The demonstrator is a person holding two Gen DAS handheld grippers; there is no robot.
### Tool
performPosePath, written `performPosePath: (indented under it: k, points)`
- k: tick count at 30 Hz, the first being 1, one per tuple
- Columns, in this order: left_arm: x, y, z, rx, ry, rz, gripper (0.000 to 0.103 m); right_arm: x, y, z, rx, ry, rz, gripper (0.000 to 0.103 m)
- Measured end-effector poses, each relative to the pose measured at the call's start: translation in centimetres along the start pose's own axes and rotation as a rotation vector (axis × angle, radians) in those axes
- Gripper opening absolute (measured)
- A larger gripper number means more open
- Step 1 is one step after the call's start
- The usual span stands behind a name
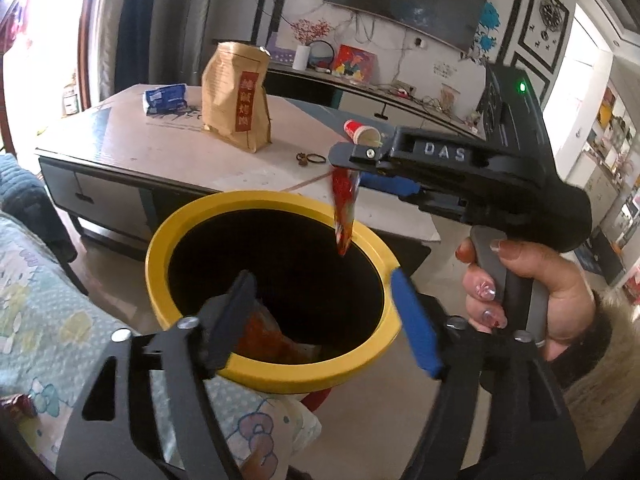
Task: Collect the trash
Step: 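Open the left tool to drop the red bag while the right tool releases the wrapper into the bin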
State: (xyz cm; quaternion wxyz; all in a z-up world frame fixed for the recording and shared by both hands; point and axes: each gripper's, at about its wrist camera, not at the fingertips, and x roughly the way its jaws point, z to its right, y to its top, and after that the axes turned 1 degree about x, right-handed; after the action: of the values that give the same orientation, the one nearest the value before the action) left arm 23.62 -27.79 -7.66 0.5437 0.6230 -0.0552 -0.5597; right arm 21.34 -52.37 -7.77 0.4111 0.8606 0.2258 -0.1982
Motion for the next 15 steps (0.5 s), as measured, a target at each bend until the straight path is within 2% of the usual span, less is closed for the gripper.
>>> performPosePath:
  k: [4, 10, 15]
  points:
    - [-1.3, 0.0, -0.8, -0.045, 0.02, 0.031, 0.077, 0.0, 0.0, -0.6, -0.023, -0.002, -0.008, 0.044]
    - [-4.1, -0.1, -2.2, -0.129, 0.057, 0.086, 0.082, 0.0, -0.3, -1.8, -0.056, 0.002, -0.024, 0.046]
    - [-6.7, -0.2, -2.8, -0.142, 0.107, 0.135, 0.082, -0.2, -0.8, -3.5, -0.101, 0.014, -0.035, 0.049]
